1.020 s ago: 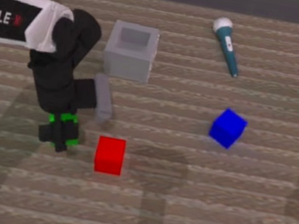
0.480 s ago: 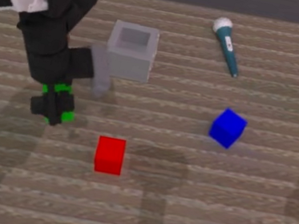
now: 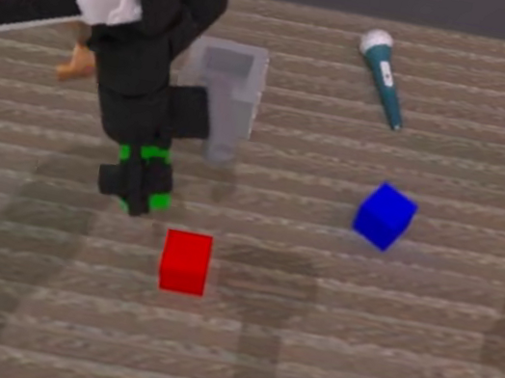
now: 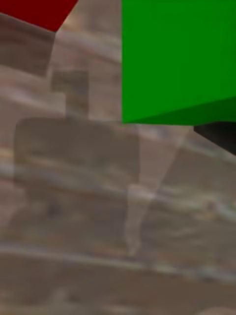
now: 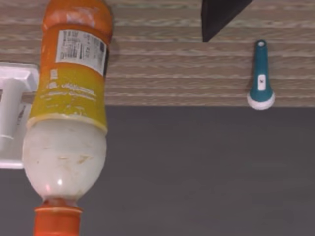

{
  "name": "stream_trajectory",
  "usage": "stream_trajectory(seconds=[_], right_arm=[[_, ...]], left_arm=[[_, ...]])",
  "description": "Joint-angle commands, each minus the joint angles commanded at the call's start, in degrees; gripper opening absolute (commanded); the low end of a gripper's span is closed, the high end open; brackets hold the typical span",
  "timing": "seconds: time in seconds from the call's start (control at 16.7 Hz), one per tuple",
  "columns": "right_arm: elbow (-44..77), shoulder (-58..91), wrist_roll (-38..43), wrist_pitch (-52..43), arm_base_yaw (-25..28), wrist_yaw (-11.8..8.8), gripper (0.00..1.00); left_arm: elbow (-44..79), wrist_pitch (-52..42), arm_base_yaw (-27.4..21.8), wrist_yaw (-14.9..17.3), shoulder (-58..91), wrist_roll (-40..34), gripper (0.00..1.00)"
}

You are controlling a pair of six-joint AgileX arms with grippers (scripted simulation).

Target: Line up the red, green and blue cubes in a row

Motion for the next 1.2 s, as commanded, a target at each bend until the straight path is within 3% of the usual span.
stream_trajectory(seconds=[0.24, 0.42, 0.78, 1.2], right_arm=[[0.0, 0.0, 0.0, 0.0, 0.0, 0.0, 1.00], [0.0, 0.0, 0.0, 0.0, 0.0, 0.0, 1.00], [0.0, 0.0, 0.0, 0.0, 0.0, 0.0, 1.00], [0.0, 0.0, 0.0, 0.0, 0.0, 0.0, 1.00]], left_arm=[[9.2, -4.6, -11.2, 0.1, 4.6, -2.9, 0.00], [13.4, -6.7, -15.8, 0.1, 6.5, -4.5, 0.00], [13.0, -5.7, -15.9, 0.1, 6.7, -4.5, 0.00], [5.2, 5.6, -16.3, 0.2, 10.5, -4.8, 0.00]])
